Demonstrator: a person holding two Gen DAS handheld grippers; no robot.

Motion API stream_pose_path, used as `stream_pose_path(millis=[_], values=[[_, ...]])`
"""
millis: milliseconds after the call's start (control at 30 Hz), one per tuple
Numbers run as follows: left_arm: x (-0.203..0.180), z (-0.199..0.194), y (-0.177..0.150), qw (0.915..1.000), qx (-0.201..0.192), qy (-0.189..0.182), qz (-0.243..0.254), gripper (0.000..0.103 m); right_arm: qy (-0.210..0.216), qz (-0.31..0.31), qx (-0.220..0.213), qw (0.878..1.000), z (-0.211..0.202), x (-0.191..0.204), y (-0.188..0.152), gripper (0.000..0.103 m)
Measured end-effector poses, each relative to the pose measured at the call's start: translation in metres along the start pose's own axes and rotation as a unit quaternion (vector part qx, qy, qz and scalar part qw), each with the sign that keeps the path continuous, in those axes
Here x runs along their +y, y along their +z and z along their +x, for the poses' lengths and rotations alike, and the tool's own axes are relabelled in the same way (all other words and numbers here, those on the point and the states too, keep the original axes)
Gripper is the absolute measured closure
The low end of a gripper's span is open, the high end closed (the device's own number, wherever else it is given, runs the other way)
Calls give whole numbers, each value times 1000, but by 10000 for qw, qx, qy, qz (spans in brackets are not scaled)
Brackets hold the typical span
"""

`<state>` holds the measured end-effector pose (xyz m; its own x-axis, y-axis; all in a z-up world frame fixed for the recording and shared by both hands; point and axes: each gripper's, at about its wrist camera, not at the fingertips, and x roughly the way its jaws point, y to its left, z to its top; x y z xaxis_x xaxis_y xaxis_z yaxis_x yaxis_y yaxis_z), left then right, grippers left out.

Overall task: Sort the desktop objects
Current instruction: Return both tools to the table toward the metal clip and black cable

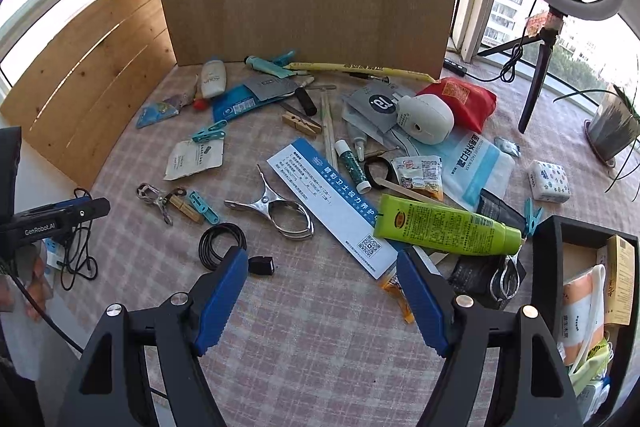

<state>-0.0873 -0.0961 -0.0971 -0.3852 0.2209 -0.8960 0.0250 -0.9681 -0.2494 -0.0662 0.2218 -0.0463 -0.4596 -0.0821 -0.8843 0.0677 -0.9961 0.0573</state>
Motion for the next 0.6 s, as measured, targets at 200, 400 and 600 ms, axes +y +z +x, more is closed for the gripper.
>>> stream_pose_path(millis=[200,400,600], values=[[2,10,10,10000,64,-23,-2,30,-30,-39,-36,10000,7,3,7,30],[6,20,22,9999,121,-39,-54,30,32,-22,51,10000,19,0,17,30],[7,39,35,9993,311,-112,-170,31,286,-156,246,9992,36,6,22,30]])
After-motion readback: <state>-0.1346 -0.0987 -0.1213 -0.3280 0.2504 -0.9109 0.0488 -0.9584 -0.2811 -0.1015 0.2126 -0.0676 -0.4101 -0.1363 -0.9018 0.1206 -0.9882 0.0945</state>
